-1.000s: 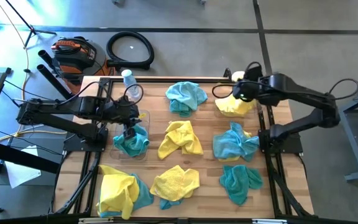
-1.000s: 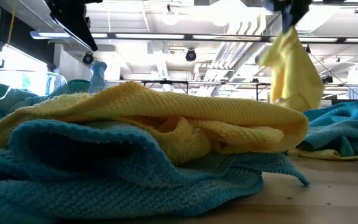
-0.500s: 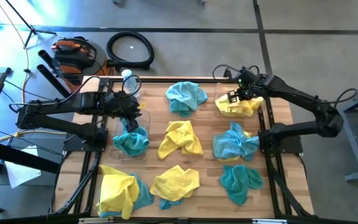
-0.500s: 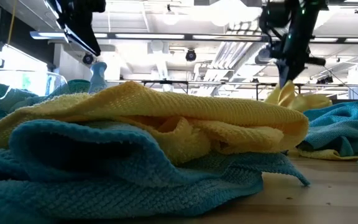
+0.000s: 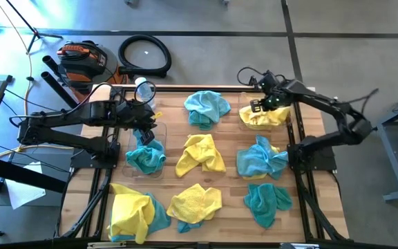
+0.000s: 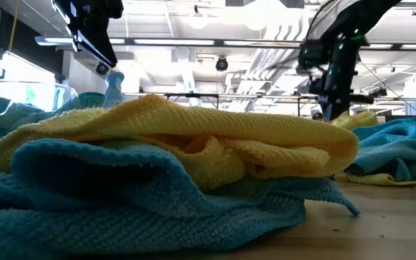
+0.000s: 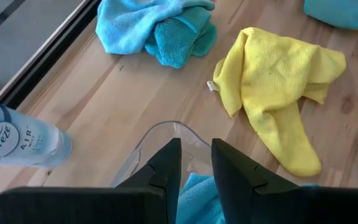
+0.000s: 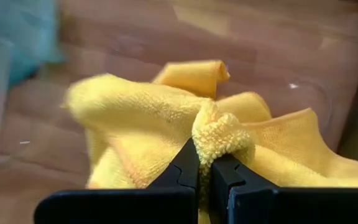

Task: Sort microfiber towel by color & place in baskets
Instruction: Put the yellow microfiber cloth into the right transparent bin, then put the blue microfiber cloth into the left transparent bin

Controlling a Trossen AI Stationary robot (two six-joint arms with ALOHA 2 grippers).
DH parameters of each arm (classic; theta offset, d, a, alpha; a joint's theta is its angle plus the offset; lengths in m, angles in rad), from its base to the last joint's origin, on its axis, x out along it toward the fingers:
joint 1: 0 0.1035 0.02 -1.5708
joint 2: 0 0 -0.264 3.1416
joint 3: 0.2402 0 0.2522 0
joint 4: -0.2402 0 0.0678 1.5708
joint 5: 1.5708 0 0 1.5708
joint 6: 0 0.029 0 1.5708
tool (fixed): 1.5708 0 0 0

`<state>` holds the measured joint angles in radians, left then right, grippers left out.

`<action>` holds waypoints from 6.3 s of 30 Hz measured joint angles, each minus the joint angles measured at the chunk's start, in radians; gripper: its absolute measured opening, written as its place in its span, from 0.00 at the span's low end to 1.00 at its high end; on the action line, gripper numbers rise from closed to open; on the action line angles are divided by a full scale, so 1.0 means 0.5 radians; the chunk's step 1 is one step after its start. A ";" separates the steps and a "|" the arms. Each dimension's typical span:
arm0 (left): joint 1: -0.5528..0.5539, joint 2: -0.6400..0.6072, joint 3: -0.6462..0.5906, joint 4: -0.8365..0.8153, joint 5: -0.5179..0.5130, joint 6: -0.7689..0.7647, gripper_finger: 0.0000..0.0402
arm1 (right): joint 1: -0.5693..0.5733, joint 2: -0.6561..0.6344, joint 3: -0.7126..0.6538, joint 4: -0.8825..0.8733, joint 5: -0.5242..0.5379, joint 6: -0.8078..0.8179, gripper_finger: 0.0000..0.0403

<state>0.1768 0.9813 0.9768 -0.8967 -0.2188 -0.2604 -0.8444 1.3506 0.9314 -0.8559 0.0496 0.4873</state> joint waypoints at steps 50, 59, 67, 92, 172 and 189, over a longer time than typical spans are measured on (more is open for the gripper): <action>0.000 0.000 0.000 0.001 -0.009 0.077 0.19 | 0.040 0.327 0.295 -0.283 0.160 0.115 0.32; 0.000 0.000 0.000 0.010 -0.009 0.242 0.19 | 0.201 -0.186 0.301 -0.451 0.216 0.342 0.32; 0.005 0.014 0.000 0.018 -0.009 0.319 0.19 | 0.382 -0.475 0.301 -0.577 0.373 0.585 0.32; 0.398 1.494 1.124 0.203 0.370 0.326 0.30 | 0.562 -0.545 0.301 -0.733 0.464 0.036 0.29; -0.347 0.462 1.466 -0.998 -0.438 -0.523 0.00 | 0.562 -0.543 0.301 -0.445 0.466 -0.295 0.29; -0.876 0.350 1.440 -1.348 0.495 -1.753 0.00 | 0.562 -0.542 0.301 -0.439 0.467 -0.296 0.29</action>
<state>-0.2612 1.1562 1.6966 -1.5706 0.0285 -1.1367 -0.5636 1.0798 1.0817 -1.0754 0.2832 0.3393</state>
